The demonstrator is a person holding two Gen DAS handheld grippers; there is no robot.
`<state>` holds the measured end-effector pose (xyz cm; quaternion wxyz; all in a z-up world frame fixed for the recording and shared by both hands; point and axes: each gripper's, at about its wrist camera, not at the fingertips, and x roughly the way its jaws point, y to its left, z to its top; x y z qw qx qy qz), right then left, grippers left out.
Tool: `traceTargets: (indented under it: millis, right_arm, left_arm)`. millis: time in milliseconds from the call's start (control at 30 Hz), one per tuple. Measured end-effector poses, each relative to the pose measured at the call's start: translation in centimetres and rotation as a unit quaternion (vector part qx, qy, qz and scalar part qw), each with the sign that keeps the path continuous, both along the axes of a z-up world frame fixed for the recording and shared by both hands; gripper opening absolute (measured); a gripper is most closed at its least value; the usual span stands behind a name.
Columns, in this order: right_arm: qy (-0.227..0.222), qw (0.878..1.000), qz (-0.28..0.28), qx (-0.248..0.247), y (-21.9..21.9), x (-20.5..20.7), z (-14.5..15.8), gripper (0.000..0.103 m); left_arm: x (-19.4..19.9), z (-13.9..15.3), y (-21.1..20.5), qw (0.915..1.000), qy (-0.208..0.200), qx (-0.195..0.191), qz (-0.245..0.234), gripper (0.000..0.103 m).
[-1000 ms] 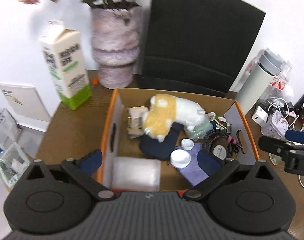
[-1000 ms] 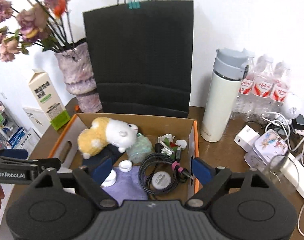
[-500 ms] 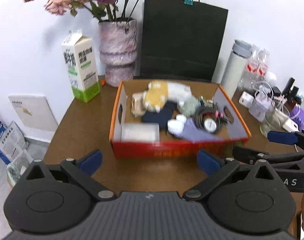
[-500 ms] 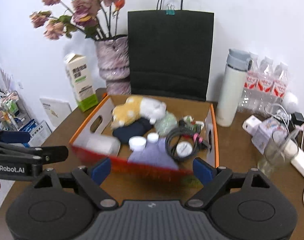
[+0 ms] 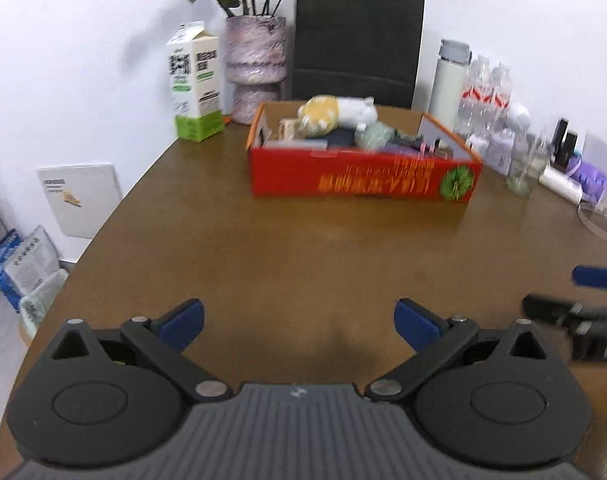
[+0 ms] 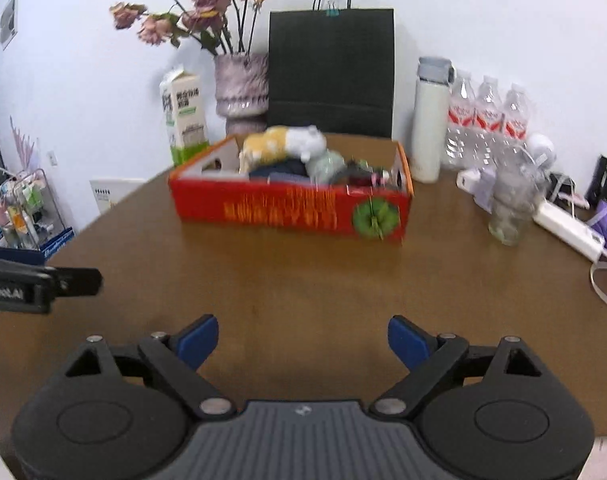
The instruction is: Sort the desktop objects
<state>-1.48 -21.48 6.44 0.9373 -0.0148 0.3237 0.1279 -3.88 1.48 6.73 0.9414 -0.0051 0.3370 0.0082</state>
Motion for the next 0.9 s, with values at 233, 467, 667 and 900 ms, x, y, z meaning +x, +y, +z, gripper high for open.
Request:
traceTargets:
  millis: [233, 467, 667, 900]
  right_arm:
    - [-0.016, 0.998, -0.057, 0.006, 0.1, -4.4, -3.7, 0.091]
    - [-0.043, 0.997, -0.070, -0.009, 1.5, -7.4, -5.3, 0.092]
    - [-0.027, 0.998, -0.055, -0.017, 2.7, -6.8, -6.0, 0.091]
    - [-0.011, 0.998, -0.055, -0.021, 3.8, -4.8, -6.3, 0.092]
  left_arm:
    - [-5.0, -4.6, 0.5, 0.9995, 0.007, -0.016, 0.026, 0.103]
    - [-5.8, -4.9, 0.1, 0.9992, -0.029, 0.006, 0.028, 0.103]
    - [-5.0, -5.9, -0.6, 0.9997, -0.016, 0.010, 0.018, 0.103]
    - [-2.5, -6.2, -0.6, 0.9998, -0.004, 0.016, 0.014, 0.103]
